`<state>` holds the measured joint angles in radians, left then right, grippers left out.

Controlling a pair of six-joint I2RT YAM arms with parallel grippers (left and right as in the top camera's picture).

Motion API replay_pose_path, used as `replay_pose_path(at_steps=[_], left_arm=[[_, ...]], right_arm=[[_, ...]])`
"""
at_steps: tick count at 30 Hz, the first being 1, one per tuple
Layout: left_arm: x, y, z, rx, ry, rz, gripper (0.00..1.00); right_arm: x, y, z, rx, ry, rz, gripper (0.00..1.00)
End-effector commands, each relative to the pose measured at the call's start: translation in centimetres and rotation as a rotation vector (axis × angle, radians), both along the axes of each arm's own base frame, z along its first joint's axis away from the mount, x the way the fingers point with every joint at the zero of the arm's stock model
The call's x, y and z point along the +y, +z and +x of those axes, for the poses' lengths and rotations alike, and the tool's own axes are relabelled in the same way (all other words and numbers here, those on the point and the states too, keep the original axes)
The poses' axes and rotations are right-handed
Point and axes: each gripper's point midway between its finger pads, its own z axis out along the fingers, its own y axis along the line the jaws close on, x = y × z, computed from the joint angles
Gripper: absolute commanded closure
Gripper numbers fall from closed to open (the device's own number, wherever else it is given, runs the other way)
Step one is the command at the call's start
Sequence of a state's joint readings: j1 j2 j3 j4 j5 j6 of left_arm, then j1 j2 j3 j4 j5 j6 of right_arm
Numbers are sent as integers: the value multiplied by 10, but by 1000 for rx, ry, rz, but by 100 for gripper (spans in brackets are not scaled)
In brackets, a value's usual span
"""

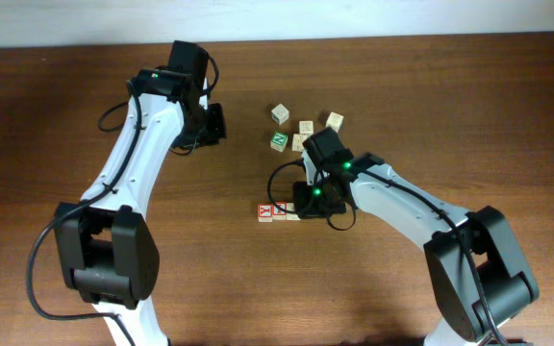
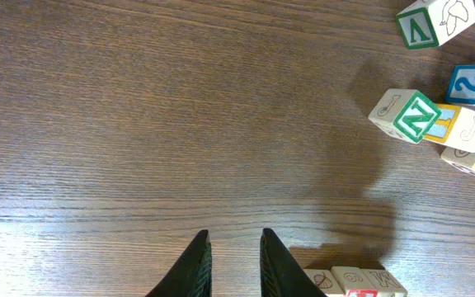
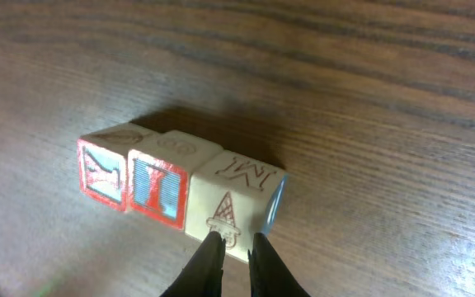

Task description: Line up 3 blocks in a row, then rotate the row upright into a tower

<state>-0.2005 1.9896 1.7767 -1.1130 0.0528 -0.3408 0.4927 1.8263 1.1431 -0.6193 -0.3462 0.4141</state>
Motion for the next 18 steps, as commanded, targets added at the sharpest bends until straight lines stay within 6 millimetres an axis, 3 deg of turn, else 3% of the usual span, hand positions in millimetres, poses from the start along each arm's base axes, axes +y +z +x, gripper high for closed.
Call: replay_pose_path(at_steps=[1,4,7,10,14,18], left_arm=[[-2,4,1,-12,0,-13,82],[2,7,10,-49,11,-12,82],[6,11,24,-108,24,-6,82],[16,13,35,-156,47,52,81],[21,14,40,-177,62,72,79],[23,14,41,-180,66,73,78]], right_arm=[[8,22,16,-42,28,1,87],[8,47,34,-105,24,-33,86],[13,54,51,-172,6,-20,90],[16,43,57,-217,-12,-95,93],[39,21,49,-219,44,-121,96],[47,0,39,-190,36,-173,96]])
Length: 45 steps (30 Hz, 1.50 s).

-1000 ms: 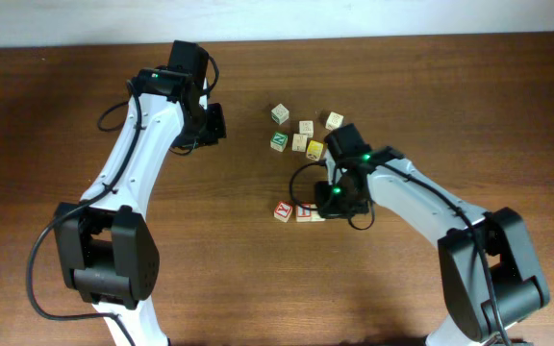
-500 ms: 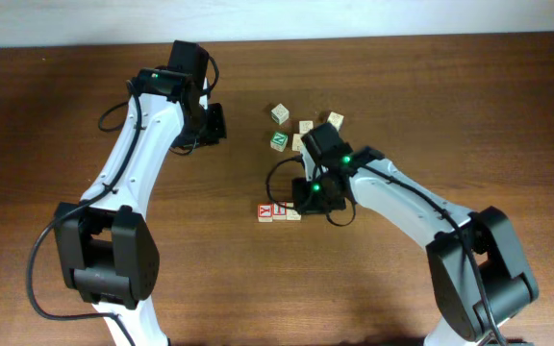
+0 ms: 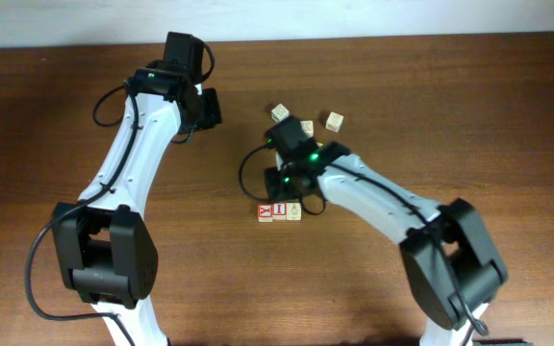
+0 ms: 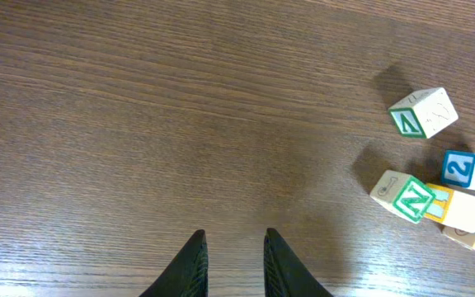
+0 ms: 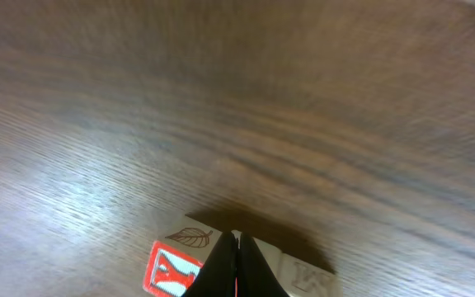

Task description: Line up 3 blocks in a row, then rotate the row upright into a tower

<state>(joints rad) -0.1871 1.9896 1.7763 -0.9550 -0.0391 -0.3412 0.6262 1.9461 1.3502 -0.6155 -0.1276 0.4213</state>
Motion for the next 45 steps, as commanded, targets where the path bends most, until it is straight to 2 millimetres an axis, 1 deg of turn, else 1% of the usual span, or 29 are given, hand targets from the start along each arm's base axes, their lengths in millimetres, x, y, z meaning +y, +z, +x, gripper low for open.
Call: replay_pose_path(at_steps=[1,12,16,17,20,22,23,24,26,27,28,30,32,33,35,36,38,40,43,45], left_arm=[[8,2,0,-8,24,16,78],[8,2,0,-5,24,17,77],[9,2,-1,-4,24,17,76],[9,1,-1,-2,24,18,76],[9,1,-1,-2,23,17,76],[6,0,-3,8,17,7,76],[4,-1,-7,25,11,-7,77],[1,-4,-13,52,3,-24,81],[-5,-9,-25,105,-12,-57,84],[-7,-14,-34,145,-18,-69,85],[-6,-22,-47,199,-19,-71,89],[-4,-45,-76,318,-21,-66,100],[-7,-67,-97,390,-51,-81,100],[-16,-78,-105,409,-114,-124,100],[-29,-90,-118,437,-185,-204,100],[-29,-98,-125,457,-186,-207,100],[-29,-105,-130,465,-190,-210,100],[-39,-106,-133,461,-237,-270,100],[-54,-109,-140,471,-253,-366,100],[-60,-118,-149,483,-263,-400,100]], right_arm=[[2,-14,-2,1,-21,-51,96],[0,-19,-12,34,-11,-75,96],[0,-19,-12,33,-11,-77,96],[0,-19,-11,27,-12,-78,96],[-5,-12,3,5,-38,-63,95],[-18,3,14,1,-78,-58,95],[-27,14,19,-1,-102,-56,95],[-36,24,22,1,-123,-55,95],[-51,38,18,50,-152,-22,96],[-62,39,15,87,-162,-15,96],[-69,38,10,127,-150,-3,96],[-78,26,-9,247,-100,87,96],[-81,17,-18,295,-83,150,96],[-83,11,-22,316,-89,184,96],[-81,4,-28,330,-60,253,96],[-81,-1,-31,334,-55,271,96],[-81,-8,-32,324,-53,275,96],[-78,-14,-34,318,-45,300,96],[-74,-19,-37,312,-33,344,96],[-72,-18,-36,305,-27,357,96]])
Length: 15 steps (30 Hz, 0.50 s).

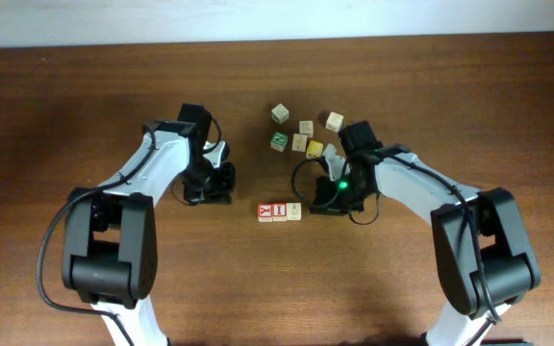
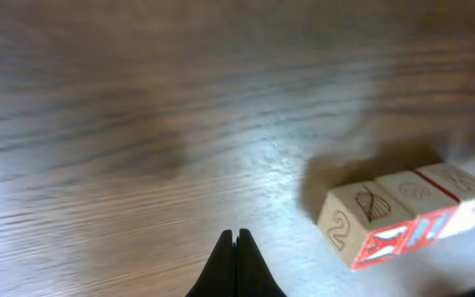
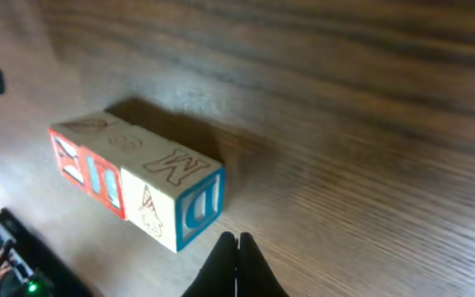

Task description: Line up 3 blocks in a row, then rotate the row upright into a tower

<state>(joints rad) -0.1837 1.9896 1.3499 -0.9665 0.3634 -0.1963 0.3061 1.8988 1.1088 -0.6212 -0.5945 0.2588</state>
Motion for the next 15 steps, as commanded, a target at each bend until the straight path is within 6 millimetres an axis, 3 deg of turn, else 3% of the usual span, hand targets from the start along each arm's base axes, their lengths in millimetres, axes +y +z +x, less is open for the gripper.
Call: replay_pose_path(at_steps=[1,4,9,15], left_arm=[[-19,-9,-18,24,-31,-121,100],[-27,-15,-22,16,-42,-156,100],[-42,-8,-16,-12,-50,-242,100],[-56,1,-22,1,-75,-333,100]], right_arm=[[5,6,-1,-9,13,56,96],[5,6,0,-16,13,57,96],[5,6,0,-16,12,54,96],[5,6,0,-15,12,53,96]])
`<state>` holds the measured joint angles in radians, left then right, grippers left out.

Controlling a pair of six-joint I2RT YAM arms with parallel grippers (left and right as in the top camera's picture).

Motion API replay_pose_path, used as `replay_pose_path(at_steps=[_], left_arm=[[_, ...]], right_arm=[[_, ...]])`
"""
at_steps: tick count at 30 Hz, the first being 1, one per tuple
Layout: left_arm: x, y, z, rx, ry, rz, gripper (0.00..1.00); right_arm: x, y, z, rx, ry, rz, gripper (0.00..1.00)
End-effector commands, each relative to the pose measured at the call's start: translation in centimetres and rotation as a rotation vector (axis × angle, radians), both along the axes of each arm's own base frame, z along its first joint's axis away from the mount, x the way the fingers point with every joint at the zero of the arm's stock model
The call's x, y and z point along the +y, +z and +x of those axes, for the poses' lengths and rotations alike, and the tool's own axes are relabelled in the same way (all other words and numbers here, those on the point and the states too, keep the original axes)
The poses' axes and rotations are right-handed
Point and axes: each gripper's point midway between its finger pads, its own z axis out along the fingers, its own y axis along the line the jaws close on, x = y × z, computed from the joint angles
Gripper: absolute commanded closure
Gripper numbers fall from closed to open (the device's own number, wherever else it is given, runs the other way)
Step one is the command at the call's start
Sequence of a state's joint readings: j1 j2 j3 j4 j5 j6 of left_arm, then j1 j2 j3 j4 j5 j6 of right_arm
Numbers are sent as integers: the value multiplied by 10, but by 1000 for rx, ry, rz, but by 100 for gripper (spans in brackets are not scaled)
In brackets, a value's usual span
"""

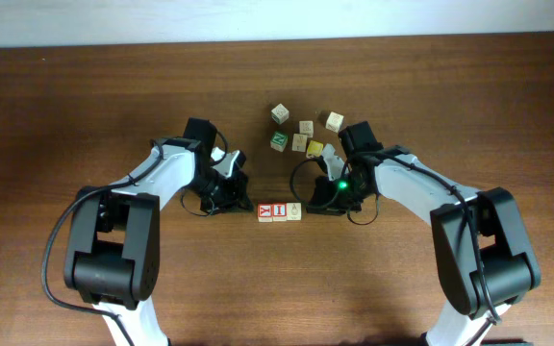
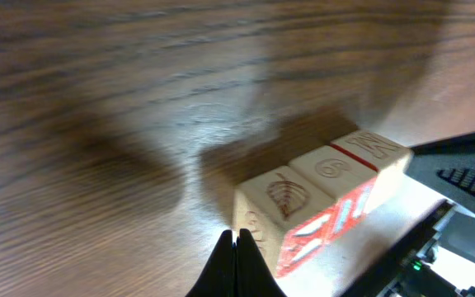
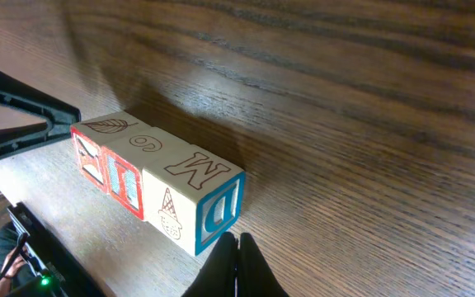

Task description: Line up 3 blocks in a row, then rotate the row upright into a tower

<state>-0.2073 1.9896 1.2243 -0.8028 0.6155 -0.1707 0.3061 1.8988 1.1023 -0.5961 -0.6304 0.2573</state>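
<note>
Three wooden blocks stand in a row (image 1: 279,211) on the table: a leaf-topped block with a red letter (image 3: 105,126), a middle red-faced one (image 3: 143,148), and an M block with a blue D end (image 3: 196,177). My left gripper (image 1: 243,200) is shut, and its tip (image 2: 236,239) is right at the leaf block's (image 2: 283,202) outer end. Just off the blue D end, my right gripper (image 3: 237,239) is also shut. Neither gripper holds anything.
A loose cluster of several lettered blocks (image 1: 301,130) lies behind the row, close to the right arm's wrist. The table surface is dark wood (image 1: 450,96). The left gripper's black fingers (image 3: 23,115) show at the left of the right wrist view.
My left gripper has moved right, from a short way left of the row up to its leaf-block end. The right gripper and the row stand almost as they did.
At first my right gripper hung slightly open over the row's right block, with the left gripper open far back left. Then the right gripper was shut above the row. Later both were shut, one on each side of the row, and now each is at an end.
</note>
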Motion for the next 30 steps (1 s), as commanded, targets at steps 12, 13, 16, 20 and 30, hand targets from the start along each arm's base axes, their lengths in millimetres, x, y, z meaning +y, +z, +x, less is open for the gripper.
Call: replay_pose_path(at_steps=[12,13,16,20,30], left_arm=[[-17,4,-11,-5,-62,-41,100],[-17,4,-11,-7,-62,-42,100],[-17,3,-10,-13,-62,-39,100],[-17,3,-9,-16,-62,-40,100],[-17,3,-9,-17,-62,-37,100]], right_arm=[[-5,-3,-3,-5,0,-15,96],[-5,-3,-3,-6,0,-17,96],[-5,-3,0,-17,0,-14,96],[-4,-7,-1,-10,4,-12,96],[17,-2,-10,-13,60,36,96]])
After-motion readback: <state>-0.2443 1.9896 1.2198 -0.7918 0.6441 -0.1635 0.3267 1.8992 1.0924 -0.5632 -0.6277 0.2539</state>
